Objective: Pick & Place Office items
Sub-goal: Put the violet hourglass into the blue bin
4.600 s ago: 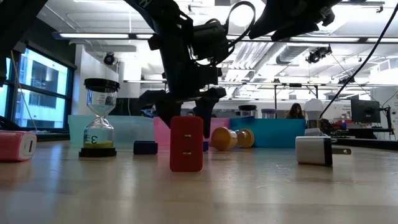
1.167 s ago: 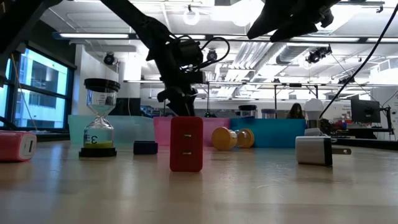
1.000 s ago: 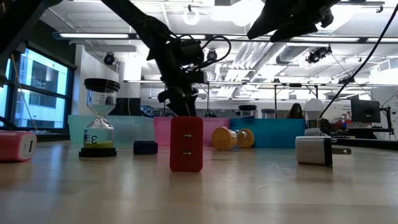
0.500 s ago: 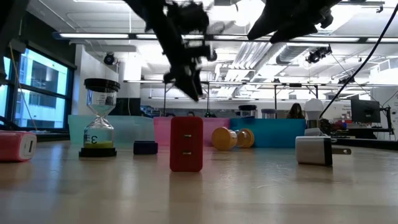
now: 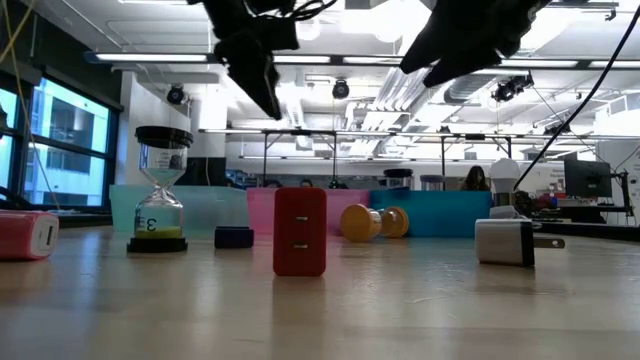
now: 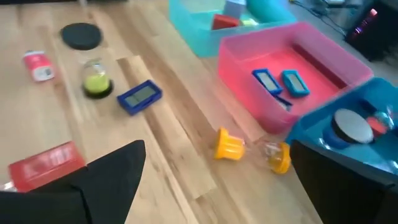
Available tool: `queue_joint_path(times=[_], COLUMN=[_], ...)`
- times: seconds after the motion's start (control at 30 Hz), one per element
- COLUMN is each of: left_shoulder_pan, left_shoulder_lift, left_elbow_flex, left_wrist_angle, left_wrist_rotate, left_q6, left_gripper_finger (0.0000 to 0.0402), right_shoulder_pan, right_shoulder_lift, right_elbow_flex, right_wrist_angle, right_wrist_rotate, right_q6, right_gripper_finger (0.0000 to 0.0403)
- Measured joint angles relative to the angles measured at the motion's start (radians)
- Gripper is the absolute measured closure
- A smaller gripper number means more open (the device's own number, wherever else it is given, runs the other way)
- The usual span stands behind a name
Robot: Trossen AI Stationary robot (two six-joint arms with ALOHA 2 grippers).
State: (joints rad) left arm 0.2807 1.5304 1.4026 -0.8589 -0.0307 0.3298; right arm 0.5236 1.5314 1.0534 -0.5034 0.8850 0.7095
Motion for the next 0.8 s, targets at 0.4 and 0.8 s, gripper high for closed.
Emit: queue_joint_path(times=[0.4,0.8], left_shoulder_pan=[-0.003,-0.067], left_shoulder_lift=[-0.282,-0.451], left_elbow_flex=[-0.293,-0.534], left_wrist_angle=[0.066,0.348], left_wrist_rotate=[-0.024,-0.023], left_q6=[-0.151,-0.161], left_gripper_finger=[0.0155,0.0155], right_shoulder_pan=[-0.005,-0.022], right_shoulder_lift=[0.000,0.000], right_elbow_flex=[0.000,0.000], right_wrist_angle=[0.155,0.216], right_wrist_rotate=[-0.038,-0.259], right_q6=[-0.210,-0.127], right_gripper_finger=[0.0014,0.0014])
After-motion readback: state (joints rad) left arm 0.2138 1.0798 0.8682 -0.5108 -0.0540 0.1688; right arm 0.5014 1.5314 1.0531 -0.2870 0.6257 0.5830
